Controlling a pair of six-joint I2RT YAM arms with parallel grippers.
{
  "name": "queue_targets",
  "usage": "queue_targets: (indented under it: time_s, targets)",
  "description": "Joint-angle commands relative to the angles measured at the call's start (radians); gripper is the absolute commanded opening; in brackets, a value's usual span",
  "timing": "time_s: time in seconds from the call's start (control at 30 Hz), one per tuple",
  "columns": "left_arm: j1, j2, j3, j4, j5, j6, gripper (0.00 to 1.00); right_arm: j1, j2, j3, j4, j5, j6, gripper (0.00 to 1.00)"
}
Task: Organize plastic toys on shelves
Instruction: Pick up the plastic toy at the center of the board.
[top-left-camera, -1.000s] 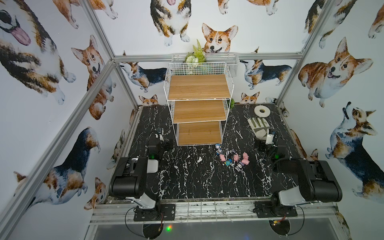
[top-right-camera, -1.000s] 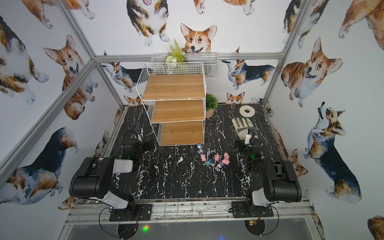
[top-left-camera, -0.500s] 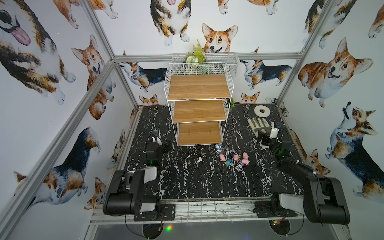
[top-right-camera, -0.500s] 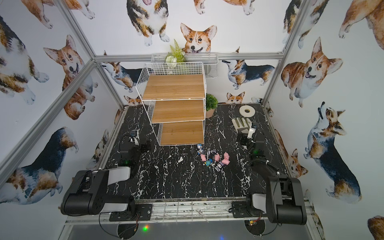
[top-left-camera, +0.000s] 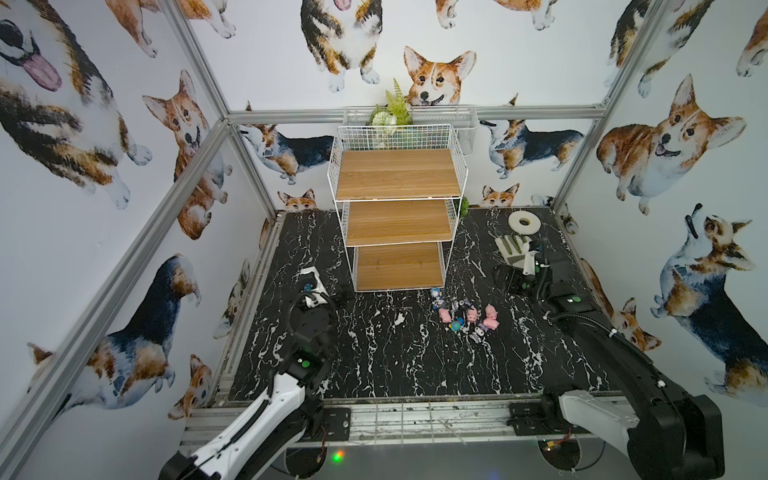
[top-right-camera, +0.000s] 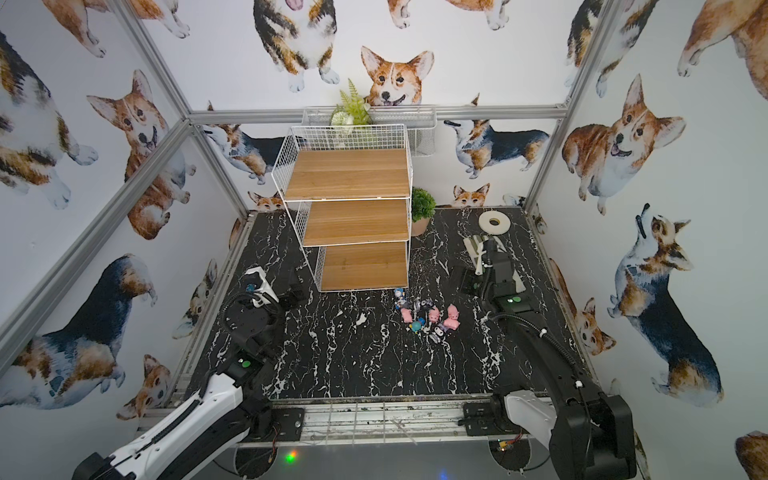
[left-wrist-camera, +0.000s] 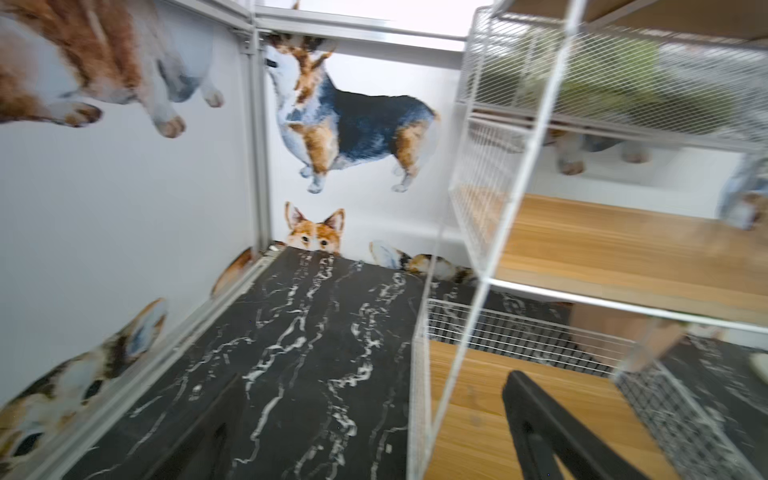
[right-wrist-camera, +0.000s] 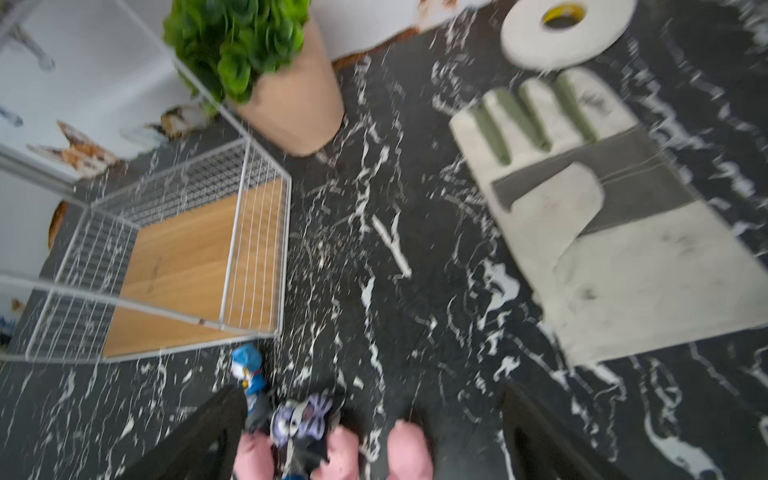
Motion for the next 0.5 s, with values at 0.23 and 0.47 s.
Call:
queue_targets:
  time_s: [0.23, 0.47]
  targets:
    - [-0.265, 0.094, 0.192, -0.443, 0.355, -0.119, 1.0, 0.067, 0.096, -0.034, -0.225, 0.03, 0.094, 0.91]
    - [-0.39, 0.362, 0.297, -0.393, 0.568, -0.069, 1.0, 0.067, 0.27, 0.033, -0.228, 0.03, 0.05, 0.73]
